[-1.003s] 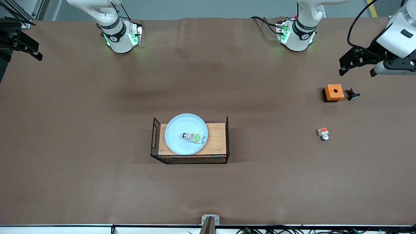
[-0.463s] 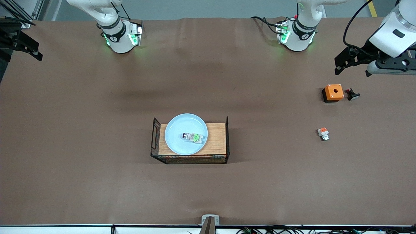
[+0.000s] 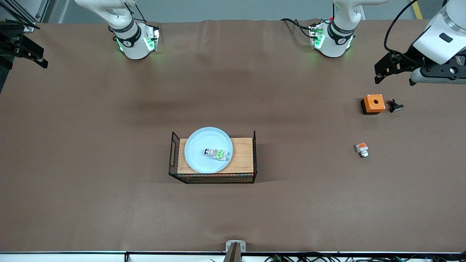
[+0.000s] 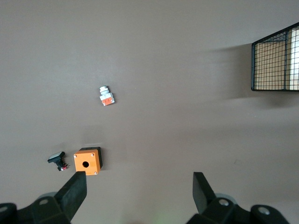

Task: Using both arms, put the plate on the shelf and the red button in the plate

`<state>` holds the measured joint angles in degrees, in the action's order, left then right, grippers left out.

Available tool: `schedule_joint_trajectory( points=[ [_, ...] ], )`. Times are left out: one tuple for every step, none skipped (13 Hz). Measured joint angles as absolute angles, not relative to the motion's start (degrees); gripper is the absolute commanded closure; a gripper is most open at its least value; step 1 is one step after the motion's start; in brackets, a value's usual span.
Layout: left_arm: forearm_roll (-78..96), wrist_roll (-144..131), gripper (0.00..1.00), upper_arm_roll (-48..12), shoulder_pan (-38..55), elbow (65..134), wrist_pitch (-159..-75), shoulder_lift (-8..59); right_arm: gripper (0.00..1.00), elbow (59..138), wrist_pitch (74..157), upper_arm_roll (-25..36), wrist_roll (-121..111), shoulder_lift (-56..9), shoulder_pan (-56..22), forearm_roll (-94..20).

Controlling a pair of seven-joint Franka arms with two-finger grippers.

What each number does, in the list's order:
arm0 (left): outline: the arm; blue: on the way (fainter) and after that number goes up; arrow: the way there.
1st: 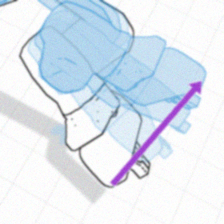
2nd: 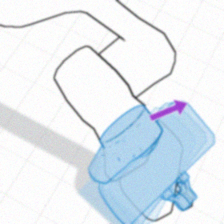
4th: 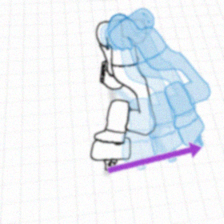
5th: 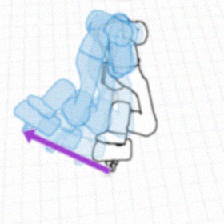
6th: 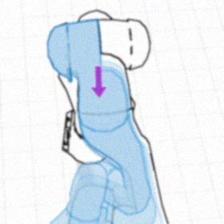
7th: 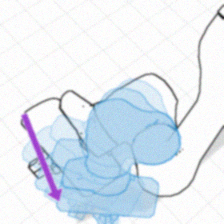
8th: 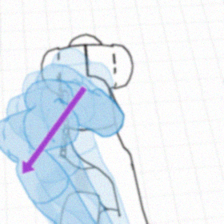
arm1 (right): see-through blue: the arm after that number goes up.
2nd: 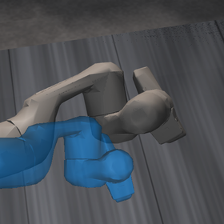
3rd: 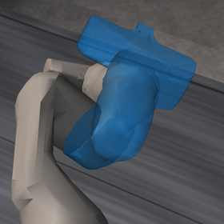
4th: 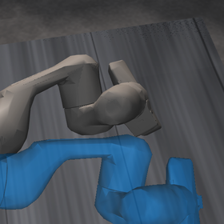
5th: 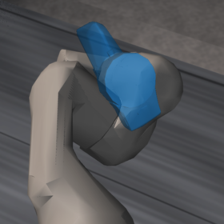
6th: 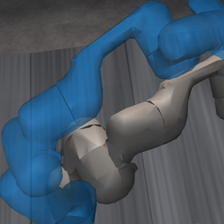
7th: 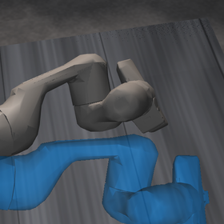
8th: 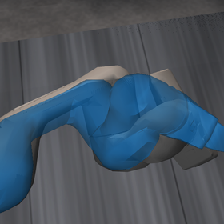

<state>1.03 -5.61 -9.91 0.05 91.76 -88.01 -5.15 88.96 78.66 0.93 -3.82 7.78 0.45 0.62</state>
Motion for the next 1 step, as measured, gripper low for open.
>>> schedule_joint_trajectory(
  points=[
    [1.0, -5.6, 0.00, -9.9, 0.0, 91.8, -88.0, -5.2, 0.00, 89.0, 78.7, 0.9, -3.8, 7.7, 0.4, 0.6]
  ],
)
